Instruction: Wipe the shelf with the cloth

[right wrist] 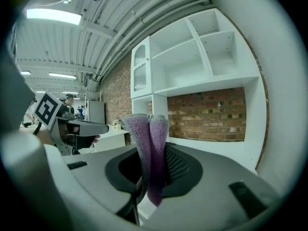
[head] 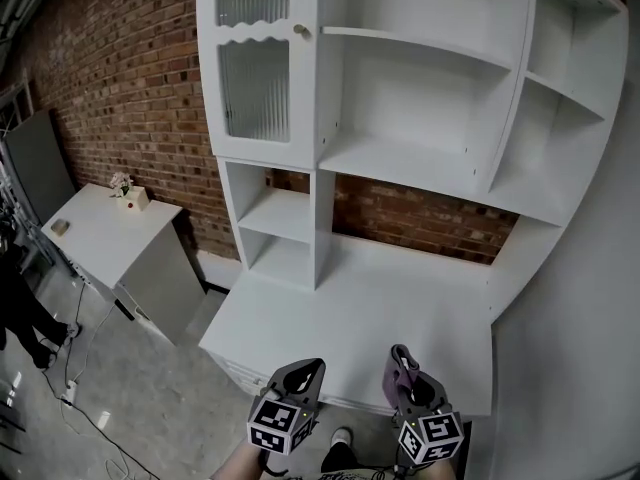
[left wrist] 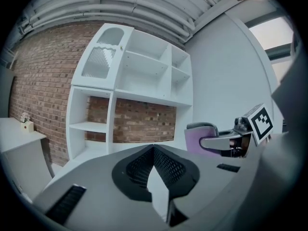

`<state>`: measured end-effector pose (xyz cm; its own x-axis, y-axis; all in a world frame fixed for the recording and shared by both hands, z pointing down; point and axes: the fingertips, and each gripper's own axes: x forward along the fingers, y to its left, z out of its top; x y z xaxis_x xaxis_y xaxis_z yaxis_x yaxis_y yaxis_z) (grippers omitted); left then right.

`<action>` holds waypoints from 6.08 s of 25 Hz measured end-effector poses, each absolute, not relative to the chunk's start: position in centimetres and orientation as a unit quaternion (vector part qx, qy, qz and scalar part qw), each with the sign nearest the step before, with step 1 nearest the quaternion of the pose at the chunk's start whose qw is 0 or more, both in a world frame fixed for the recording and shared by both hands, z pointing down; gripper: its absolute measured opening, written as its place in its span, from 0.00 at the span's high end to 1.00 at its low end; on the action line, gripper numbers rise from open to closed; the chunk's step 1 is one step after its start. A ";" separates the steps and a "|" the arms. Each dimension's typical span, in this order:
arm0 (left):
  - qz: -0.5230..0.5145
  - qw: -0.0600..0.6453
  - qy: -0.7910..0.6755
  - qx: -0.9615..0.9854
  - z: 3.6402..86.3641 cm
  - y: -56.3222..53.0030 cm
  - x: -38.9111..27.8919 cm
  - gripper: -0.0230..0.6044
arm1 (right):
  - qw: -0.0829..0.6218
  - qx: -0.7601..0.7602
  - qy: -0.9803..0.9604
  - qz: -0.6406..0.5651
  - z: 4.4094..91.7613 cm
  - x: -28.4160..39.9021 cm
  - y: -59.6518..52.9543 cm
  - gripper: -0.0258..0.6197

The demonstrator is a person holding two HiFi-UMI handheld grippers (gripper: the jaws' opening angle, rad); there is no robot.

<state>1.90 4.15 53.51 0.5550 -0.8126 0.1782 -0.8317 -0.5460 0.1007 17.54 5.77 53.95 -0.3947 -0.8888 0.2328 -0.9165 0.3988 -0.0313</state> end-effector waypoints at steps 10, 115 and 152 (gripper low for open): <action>0.043 0.078 -0.477 0.874 50.5 -9.9 4.9 0.94 | 0.076 0.519 -0.849 0.064 50.9 20.4 -8.4 0.84; -0.040 -0.083 -0.456 0.885 32.8 -32.1 5.2 0.94 | -0.052 0.790 -0.598 -0.128 8.7 35.5 -50.0 0.84; -0.034 -0.054 -0.488 0.870 36.6 -32.8 -7.4 0.94 | 0.006 0.673 -0.733 -0.092 17.8 7.1 -56.0 0.84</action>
